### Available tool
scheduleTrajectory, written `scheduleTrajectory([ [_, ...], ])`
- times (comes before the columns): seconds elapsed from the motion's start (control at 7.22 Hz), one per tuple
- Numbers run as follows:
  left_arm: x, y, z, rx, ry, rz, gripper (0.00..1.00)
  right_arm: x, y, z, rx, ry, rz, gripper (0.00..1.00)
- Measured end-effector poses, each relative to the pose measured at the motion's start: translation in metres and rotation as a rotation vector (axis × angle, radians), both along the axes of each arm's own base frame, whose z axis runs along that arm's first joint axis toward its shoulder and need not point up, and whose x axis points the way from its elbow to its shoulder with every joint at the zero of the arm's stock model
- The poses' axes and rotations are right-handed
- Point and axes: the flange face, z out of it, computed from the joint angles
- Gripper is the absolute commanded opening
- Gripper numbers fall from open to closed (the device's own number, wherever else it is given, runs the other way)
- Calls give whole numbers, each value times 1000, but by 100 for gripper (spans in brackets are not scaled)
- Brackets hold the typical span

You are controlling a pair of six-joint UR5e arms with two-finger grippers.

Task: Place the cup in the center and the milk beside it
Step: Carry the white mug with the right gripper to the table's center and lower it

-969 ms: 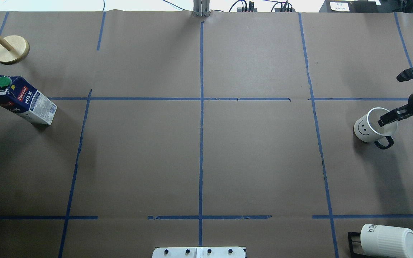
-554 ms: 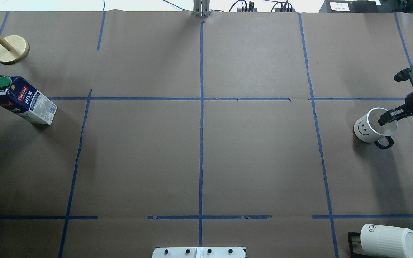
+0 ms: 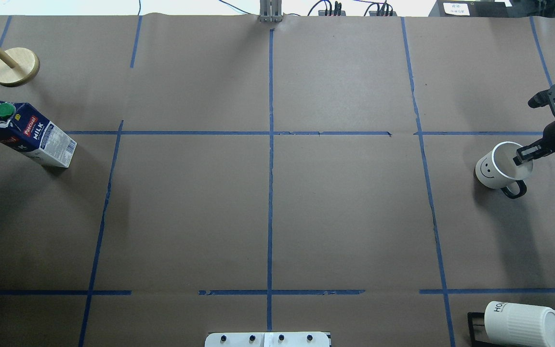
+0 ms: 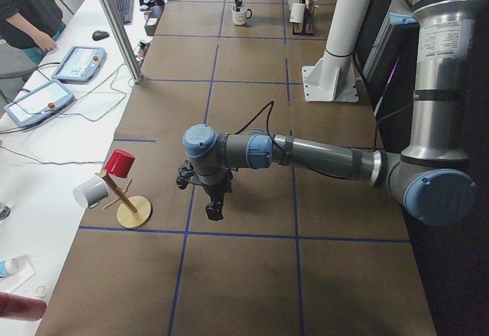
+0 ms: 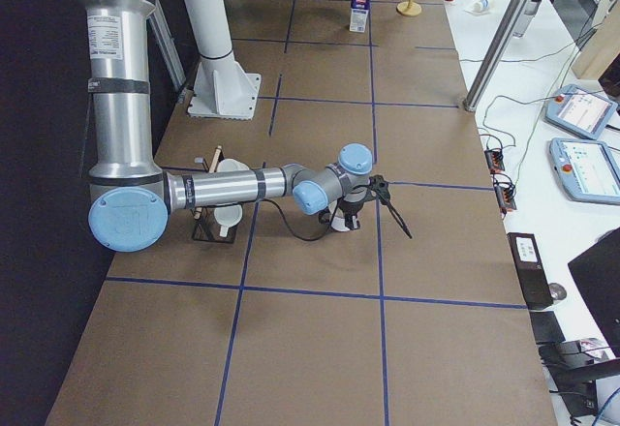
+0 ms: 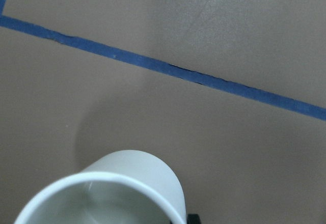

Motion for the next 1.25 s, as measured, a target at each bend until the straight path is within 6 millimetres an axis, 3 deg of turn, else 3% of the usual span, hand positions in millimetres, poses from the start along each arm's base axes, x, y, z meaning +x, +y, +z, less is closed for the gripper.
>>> scheduleTrajectory([
  [0.28, 0, 0, -1, 1, 1, 0, 100, -10, -18, -28, -23, -1, 14, 0],
  [0.55, 0, 0, -2, 3, 2, 0, 100, -36, -41, -88, -105, -12, 83, 0],
  [0.69, 0, -1, -2, 4, 2, 0, 100, -67, -45, -121, -140, -32, 105, 0],
  [1.25, 0, -1, -3, 4, 3, 0, 100, -229, -37, -281, -288, -42, 226, 0],
])
